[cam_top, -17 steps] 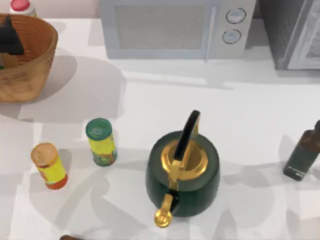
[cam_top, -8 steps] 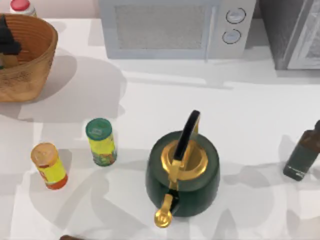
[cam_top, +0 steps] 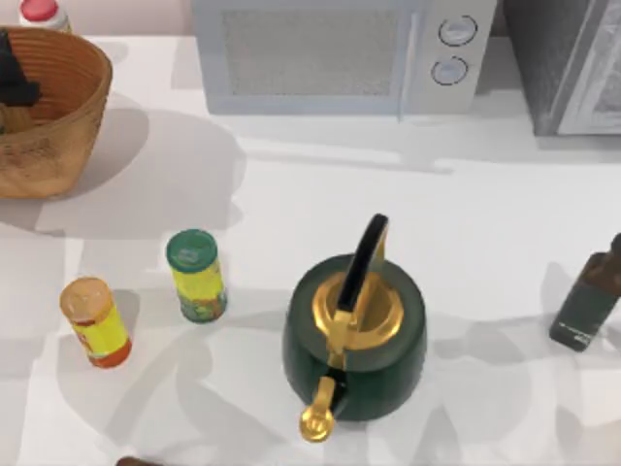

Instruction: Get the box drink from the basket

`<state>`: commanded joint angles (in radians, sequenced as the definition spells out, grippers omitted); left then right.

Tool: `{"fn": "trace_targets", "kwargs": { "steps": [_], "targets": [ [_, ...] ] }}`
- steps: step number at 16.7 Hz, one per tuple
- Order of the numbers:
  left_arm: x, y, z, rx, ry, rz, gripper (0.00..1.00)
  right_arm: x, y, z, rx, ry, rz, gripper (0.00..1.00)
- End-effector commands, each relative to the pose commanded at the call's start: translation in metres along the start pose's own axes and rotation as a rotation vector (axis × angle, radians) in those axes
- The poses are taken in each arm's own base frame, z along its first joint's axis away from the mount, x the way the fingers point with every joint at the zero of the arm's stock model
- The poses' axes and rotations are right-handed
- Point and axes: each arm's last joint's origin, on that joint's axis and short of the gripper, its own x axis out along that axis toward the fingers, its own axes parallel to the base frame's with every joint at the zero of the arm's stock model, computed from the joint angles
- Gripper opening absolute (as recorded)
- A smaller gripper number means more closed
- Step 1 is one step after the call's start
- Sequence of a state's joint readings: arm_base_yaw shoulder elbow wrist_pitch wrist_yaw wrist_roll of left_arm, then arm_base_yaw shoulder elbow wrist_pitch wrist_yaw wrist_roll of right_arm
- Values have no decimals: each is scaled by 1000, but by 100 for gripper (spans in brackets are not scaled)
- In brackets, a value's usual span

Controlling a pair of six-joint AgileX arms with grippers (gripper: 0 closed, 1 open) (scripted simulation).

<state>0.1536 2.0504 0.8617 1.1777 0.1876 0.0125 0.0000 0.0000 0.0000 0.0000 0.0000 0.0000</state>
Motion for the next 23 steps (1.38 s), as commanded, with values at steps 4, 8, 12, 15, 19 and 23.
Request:
{"fn": "trace_targets", "kwargs": {
  "steps": [4,8,12,15,19,23],
  "targets": [
    [0,0,0,0,0,0,0,0,0,0,0,0,0,100],
    [0,0,0,0,0,0,0,0,0,0,0,0,0,100],
    [2,3,23,10,-42,6,0,0,0,0,0,0,0,100],
    [7,4,57,13,-57,7,0,0,0,0,0,0,0,100],
    [7,4,93,0,17,5,0,0,0,0,0,0,0,100],
    [0,2,144,3,0,5,0,0,0,0,0,0,0,100]
  ]
}}
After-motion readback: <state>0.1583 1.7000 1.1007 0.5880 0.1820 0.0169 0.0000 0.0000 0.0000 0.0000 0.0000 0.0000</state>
